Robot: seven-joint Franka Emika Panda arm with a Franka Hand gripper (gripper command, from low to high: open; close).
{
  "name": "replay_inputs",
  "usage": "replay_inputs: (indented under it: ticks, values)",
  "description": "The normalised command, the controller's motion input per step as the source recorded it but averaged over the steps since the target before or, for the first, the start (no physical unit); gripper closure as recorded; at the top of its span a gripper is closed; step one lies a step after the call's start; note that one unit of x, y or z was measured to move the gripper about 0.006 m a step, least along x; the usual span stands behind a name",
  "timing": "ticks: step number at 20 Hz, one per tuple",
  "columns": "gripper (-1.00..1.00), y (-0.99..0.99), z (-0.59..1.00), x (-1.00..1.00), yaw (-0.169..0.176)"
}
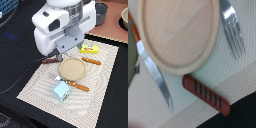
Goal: Interact with the objects in diverse but meaningful ways.
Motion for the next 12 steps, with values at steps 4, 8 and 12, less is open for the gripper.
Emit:
replay_inputs:
  ticks: [4, 8, 12]
  values:
    - [-1.0, -0.74, 0.04, 0.29, -0.035]
    - [-1.0, -0.53, 0.03, 0.48, -0.001]
    - [-1.0, -0.48, 0.05, 0.58, 0.033]
